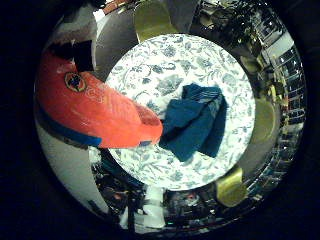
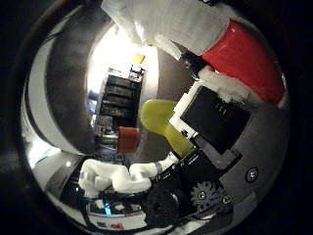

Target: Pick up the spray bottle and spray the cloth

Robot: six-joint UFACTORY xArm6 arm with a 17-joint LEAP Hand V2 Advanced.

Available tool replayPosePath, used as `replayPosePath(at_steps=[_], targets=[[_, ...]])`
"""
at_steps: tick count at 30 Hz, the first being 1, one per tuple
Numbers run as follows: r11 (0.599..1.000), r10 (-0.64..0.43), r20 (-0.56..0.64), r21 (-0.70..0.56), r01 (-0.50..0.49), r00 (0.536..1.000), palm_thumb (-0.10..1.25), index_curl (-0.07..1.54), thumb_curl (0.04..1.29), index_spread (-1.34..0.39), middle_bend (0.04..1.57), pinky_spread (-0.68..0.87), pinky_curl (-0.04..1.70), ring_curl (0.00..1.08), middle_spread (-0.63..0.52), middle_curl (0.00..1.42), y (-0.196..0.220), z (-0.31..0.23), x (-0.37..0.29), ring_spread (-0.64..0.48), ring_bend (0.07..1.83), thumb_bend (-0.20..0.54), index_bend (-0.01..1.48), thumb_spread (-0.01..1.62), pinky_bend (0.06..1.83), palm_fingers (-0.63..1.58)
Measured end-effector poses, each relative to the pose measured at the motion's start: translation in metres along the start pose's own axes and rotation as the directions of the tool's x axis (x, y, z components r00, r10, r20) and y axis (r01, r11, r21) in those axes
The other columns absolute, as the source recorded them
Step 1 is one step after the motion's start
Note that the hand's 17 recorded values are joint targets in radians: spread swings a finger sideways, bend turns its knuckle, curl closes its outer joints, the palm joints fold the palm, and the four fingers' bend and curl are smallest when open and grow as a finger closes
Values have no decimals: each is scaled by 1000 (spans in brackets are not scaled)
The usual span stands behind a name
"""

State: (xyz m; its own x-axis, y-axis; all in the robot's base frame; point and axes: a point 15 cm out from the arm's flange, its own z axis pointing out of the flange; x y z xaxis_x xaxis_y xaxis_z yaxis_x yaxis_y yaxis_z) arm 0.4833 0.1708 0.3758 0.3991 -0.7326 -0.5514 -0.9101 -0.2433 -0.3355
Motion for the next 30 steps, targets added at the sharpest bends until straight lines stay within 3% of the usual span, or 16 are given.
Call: replayPosePath(at_steps=[6,15,18,30], targets=[[997,-7,73,76,2,997,1090,703,846,-182,1359,-200,921,629,-58,579,19,39,23,-157,1454,-16,1154,787,1293,1200],[978,-121,173,191,88,977,1092,709,861,-178,1358,-200,921,627,-54,582,14,75,29,-156,1457,-15,1148,768,1293,1201],[971,-121,212,228,71,970,1087,710,861,-177,1357,-200,921,625,-52,582,8,80,26,-155,1458,-17,1147,767,1292,1201],[977,-122,228,201,76,966,1017,715,842,-174,1356,-208,908,621,-50,582,12,101,33,-154,1453,-21,1145,792,1280,1207]])
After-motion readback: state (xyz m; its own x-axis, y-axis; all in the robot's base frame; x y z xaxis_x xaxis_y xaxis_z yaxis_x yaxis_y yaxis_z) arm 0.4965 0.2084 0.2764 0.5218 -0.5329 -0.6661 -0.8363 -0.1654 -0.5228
